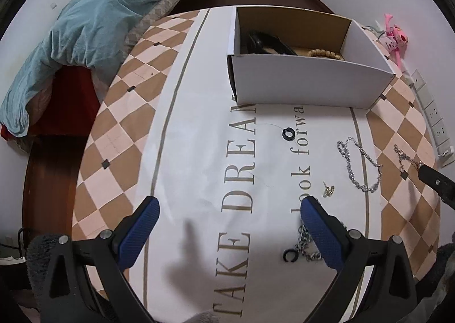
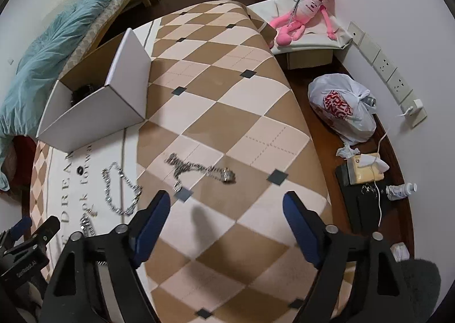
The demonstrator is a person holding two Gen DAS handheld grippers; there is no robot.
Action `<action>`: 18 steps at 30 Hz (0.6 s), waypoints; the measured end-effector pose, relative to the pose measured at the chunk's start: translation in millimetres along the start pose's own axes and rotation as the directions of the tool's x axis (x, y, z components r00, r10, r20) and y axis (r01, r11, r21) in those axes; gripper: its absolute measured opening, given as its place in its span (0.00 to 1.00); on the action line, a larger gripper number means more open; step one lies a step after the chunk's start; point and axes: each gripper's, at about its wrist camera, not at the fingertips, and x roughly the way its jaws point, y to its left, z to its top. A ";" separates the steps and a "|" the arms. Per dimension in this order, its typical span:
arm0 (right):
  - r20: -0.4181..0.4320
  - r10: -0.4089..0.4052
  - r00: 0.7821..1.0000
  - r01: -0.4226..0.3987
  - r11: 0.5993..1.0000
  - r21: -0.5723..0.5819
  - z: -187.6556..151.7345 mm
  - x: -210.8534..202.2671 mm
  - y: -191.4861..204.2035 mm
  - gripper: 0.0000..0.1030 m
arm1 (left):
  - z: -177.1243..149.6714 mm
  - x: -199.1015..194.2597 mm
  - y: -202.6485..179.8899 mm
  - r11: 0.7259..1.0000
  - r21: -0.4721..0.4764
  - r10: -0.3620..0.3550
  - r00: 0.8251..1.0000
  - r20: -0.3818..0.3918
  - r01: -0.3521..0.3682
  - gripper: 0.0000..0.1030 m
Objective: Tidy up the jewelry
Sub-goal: 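Grasp the thick silver chain with the left gripper while the right gripper grasps the pendant chain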
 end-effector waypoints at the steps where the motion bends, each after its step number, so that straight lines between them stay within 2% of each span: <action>1: 0.002 0.006 1.000 -0.006 1.000 0.001 1.8 3.2 0.6 0.73 | 0.8 2.1 0.0 1.000 0.000 0.000 1.000 -0.001 0.000 0.98; 3: 0.004 0.004 1.000 -0.004 1.000 -0.015 5.4 9.7 5.7 0.70 | 2.4 5.7 0.9 1.000 -0.001 0.000 1.000 -0.004 0.000 0.98; 9: 0.043 -0.118 0.992 0.122 0.984 -0.128 10.6 26.6 29.0 0.69 | 1.0 14.5 6.1 1.000 0.001 0.008 1.000 -0.020 -0.008 0.98; 10: 0.057 -0.112 0.992 0.119 0.982 -0.149 10.7 27.3 33.2 0.66 | 0.8 15.1 6.4 1.000 0.002 0.008 1.000 -0.021 -0.008 0.98; 13: 0.074 -0.093 0.993 0.107 0.974 -0.201 9.7 26.2 44.7 0.35 | 0.0 16.7 8.5 1.000 0.000 0.001 1.000 -0.025 -0.001 0.98; 14: 0.072 -0.086 0.994 0.100 0.970 -0.222 8.4 25.7 49.2 0.14 | -0.5 16.6 8.8 1.000 -0.001 -0.003 1.000 -0.027 0.003 0.98; 15: 0.066 -0.082 0.994 0.096 0.966 -0.241 6.6 25.9 53.7 0.03 | -1.3 16.1 9.1 1.000 -0.003 -0.008 1.000 -0.029 0.008 0.98; 18: 0.055 -0.039 0.998 0.051 0.972 -0.228 1.6 22.5 52.2 0.02 | -1.9 14.9 9.4 1.000 0.003 -0.015 0.999 -0.031 0.016 0.98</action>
